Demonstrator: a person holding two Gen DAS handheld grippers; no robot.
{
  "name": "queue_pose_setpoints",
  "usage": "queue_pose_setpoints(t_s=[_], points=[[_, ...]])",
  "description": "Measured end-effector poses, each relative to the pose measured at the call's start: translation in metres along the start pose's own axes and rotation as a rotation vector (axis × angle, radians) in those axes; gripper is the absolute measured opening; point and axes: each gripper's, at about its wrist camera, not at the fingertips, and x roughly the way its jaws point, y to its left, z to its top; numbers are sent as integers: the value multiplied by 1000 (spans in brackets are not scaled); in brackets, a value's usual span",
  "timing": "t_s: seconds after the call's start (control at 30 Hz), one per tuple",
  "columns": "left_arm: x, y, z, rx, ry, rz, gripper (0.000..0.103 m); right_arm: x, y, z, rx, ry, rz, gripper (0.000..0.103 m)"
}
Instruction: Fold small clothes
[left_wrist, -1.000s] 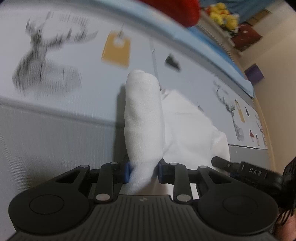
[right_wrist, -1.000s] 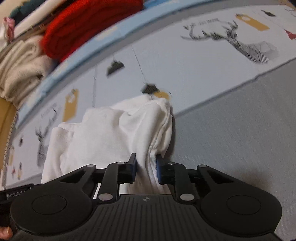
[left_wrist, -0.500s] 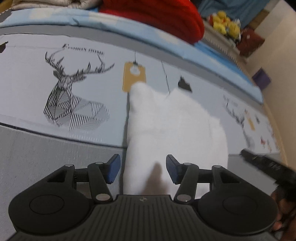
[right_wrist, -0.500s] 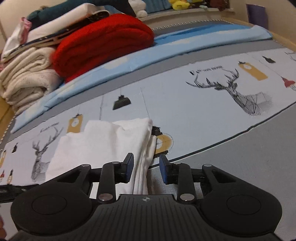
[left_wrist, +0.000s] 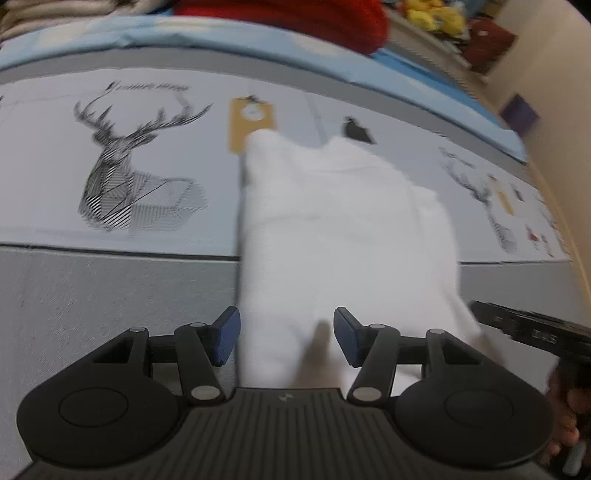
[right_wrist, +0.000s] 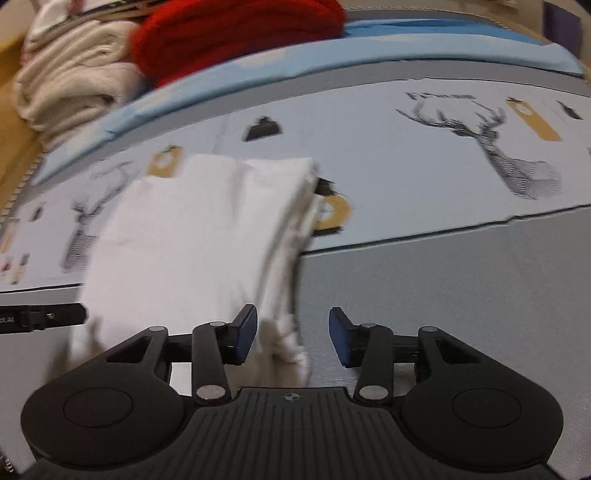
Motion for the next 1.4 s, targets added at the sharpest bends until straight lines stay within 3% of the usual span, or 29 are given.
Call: queue_pose_setpoints(t_s=[0.03, 0.1, 0.13, 0.2, 0.27, 0.4, 0.53, 0.67, 0.83, 0.97, 1.07, 1.17, 1.27, 1.4], points=[[1, -1, -2, 19, 12, 4, 62, 4, 2, -2, -23, 28, -9, 44], [13, -2, -11, 74, 75, 83, 62, 13, 3, -9, -84, 99, -102, 43], [19, -3, -19, 123, 107, 156, 66, 18, 1, -12, -98, 130, -157, 43], [17, -8, -28, 189, 93, 224, 76, 11, -3, -9, -80, 107, -194, 43], [0, -16, -30, 231, 30, 253, 81, -11, -4, -5, -59, 9, -177, 43], [-60, -27, -32, 262, -180, 285, 102, -68, 10, -11, -135, -205, -151, 43], [-126, -41, -42, 224, -335, 284, 103, -131, 23, -24, -128, -366, -101, 45], [-190, -69, -77, 241, -455, 242, 103, -189, 34, -50, -98, -459, -74, 55], [-235, -89, -129, 190, -522, 182, 103, -232, 46, -95, -127, -505, -68, 60], [-240, -99, -170, 136, -523, 188, 103, -232, 53, -127, -145, -503, -99, 62], [-220, -97, -191, 103, -486, 209, 103, -213, 55, -145, -143, -424, -134, 61], [-199, -84, -185, 15, -360, 208, 103, -201, 57, -147, -119, -383, -130, 61], [-192, -77, -178, -9, -360, 258, 103, -189, 63, -146, -172, -373, -178, 61], [-186, -79, -172, 11, -374, 284, 103, -177, 64, -142, -169, -351, -181, 61]])
